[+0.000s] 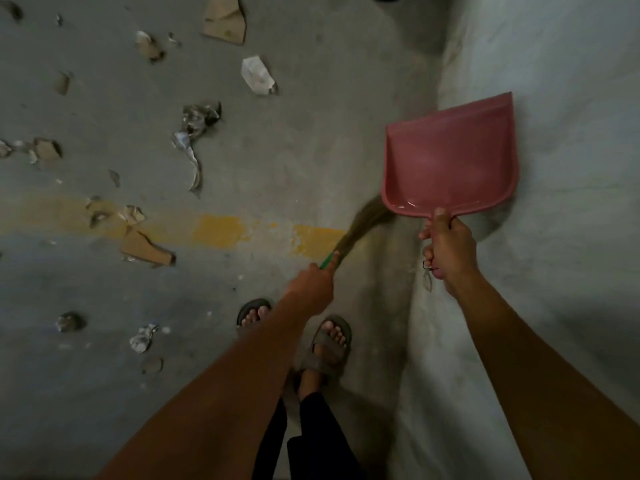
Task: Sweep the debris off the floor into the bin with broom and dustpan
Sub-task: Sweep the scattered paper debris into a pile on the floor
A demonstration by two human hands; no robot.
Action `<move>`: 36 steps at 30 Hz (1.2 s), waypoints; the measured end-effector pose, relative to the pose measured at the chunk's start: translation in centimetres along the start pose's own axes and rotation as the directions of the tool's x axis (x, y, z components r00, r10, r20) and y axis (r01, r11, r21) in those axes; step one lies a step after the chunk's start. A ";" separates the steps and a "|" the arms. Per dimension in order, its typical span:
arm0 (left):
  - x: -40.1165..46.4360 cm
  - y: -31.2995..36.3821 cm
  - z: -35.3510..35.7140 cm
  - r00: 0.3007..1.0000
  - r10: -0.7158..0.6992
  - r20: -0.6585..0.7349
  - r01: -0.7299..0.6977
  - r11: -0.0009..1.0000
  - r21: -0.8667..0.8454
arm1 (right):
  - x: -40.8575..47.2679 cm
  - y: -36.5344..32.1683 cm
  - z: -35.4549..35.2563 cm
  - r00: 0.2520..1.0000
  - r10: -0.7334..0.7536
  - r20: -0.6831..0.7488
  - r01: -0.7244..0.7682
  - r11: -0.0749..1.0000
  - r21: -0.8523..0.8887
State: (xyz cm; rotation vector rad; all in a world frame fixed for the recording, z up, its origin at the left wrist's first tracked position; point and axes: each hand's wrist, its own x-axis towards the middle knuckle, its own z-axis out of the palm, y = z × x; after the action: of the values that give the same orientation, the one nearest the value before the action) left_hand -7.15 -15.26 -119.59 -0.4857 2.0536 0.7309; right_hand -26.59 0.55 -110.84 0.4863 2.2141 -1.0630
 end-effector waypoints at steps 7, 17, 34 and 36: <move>0.6 -9.4 -4.1 0.954 -0.204 -0.218 0.175 0.974 -0.142 | -2.1 1.1 6.0 0.997 0.045 0.055 -0.047 0.998 0.037; -3.0 -24.4 -11.8 0.745 -0.585 -0.321 0.436 0.791 -0.430 | -5.9 -5.6 14.6 0.971 -0.038 0.236 0.028 0.998 0.048; -9.6 -20.2 -6.9 0.818 -0.353 -0.454 0.114 0.874 -0.473 | -11.6 -5.8 19.4 0.962 -0.055 0.268 0.067 0.997 -0.038; -8.1 -21.7 -7.1 0.870 -0.323 -0.373 0.145 0.890 -0.432 | -11.5 -5.7 19.3 0.962 -0.066 0.264 0.078 0.996 -0.037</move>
State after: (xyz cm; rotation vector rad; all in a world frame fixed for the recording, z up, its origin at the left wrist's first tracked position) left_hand 5.52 -35.65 -116.48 -1.2116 2.1952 0.9493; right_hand -14.05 -18.89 -109.10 0.2298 2.0289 -1.0455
